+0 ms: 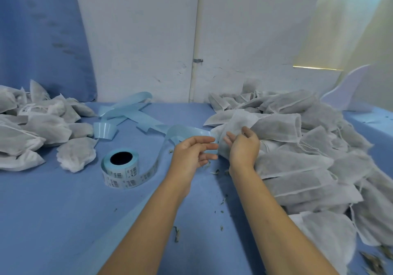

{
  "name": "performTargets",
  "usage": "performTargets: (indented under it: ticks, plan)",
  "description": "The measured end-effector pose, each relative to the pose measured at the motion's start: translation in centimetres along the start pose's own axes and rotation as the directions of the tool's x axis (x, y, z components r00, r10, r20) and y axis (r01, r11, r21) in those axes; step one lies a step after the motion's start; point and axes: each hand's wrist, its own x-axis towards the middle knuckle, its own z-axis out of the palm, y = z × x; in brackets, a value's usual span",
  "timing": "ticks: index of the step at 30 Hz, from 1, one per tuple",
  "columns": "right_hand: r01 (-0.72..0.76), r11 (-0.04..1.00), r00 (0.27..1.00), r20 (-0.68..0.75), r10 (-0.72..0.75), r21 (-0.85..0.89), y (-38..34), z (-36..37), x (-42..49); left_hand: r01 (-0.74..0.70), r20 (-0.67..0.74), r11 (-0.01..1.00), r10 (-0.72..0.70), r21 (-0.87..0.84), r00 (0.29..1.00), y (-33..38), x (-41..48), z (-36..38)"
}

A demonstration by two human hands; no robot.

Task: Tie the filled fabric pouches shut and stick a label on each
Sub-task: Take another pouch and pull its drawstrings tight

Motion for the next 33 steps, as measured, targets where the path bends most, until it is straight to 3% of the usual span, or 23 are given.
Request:
performTargets:
  ticks: [6,14,18,23,27,29,31,33]
  plan:
    - [0.162,0.986,0.974,0.157,-0.165,0.034,-0.2,0.7,-3.0,-0.018,-0.046,1.0,0.017,-0.023,0.999,0.5,-0.8,-1.0]
    - [0.365,0.929,0.83,0.432,-0.352,0.057,1.2,0.9,-8.3,-0.071,-0.163,0.99,0.051,-0.12,0.985,1.4,-2.5,-3.7]
    - [0.384,0.923,0.795,0.505,-0.337,0.011,2.7,1.0,-9.3,0.011,-0.267,1.0,-0.016,-0.02,0.963,1.7,-3.3,-4.7]
    - [0.485,0.874,0.684,0.633,-0.363,-0.023,3.7,0.8,-10.1,0.065,-0.373,0.996,-0.036,0.063,0.927,1.5,-3.4,-5.2]
    - [0.487,0.87,0.664,0.682,-0.307,-0.082,3.9,0.9,-10.2,0.049,-0.384,0.999,-0.049,-0.008,0.922,1.3,-3.5,-5.6]
    - [0.468,0.877,0.703,0.647,-0.293,-0.111,3.9,1.0,-10.4,0.004,-0.391,1.0,-0.002,0.004,0.92,1.1,-3.4,-5.8]
    - [0.498,0.859,0.752,0.555,-0.357,-0.123,3.7,0.9,-10.6,-0.02,-0.399,0.998,0.042,0.059,0.916,1.0,-3.3,-5.9]
    - [0.607,0.784,0.714,0.525,-0.462,-0.135,3.5,0.8,-10.5,-0.023,-0.391,0.995,0.057,0.092,0.919,0.8,-3.3,-5.9]
